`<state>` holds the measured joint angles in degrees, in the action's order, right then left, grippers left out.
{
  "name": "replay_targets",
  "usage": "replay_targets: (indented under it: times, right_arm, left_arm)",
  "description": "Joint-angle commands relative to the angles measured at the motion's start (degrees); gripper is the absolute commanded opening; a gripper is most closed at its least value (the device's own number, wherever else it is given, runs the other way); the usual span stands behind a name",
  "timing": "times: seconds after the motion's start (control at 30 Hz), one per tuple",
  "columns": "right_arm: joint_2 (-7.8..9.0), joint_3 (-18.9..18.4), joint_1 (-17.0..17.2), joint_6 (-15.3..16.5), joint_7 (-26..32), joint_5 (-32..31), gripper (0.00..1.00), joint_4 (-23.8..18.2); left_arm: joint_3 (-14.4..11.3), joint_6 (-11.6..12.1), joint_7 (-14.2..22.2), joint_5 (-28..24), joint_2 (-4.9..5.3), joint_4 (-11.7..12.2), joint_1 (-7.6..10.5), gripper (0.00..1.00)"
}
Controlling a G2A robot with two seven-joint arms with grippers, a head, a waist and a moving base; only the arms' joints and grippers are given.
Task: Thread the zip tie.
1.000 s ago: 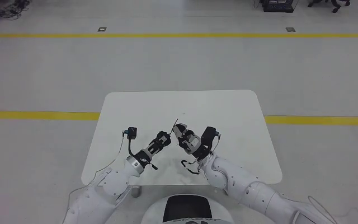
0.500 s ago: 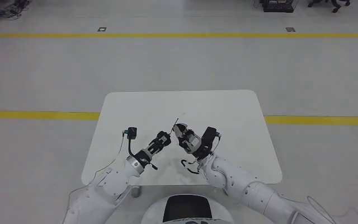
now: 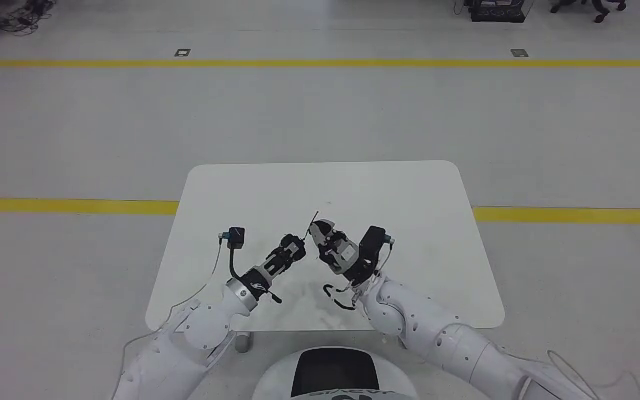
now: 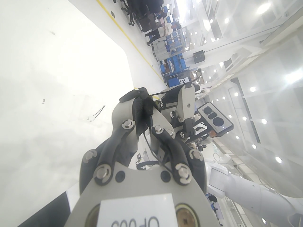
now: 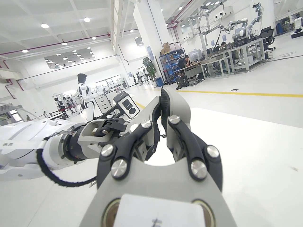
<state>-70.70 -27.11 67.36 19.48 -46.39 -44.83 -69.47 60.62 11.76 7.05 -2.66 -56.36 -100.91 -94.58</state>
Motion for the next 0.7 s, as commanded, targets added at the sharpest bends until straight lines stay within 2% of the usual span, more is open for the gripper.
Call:
replay_targets:
  times: [0.0,0.67]
  right_arm:
    - [-0.05,-0.01,-0.01,0.0,0.03,0.05,0.0,0.06]
    - [-0.41,1.58,-0.96,0.0,0.45,1.46,0.0,0.68]
  left_arm:
    - [0.0,0.0,0.0,0.0,0.0,0.0,0.0,0.0]
    - [0.0,0.0,0.0,0.0,0.0,0.0,0.0,0.0]
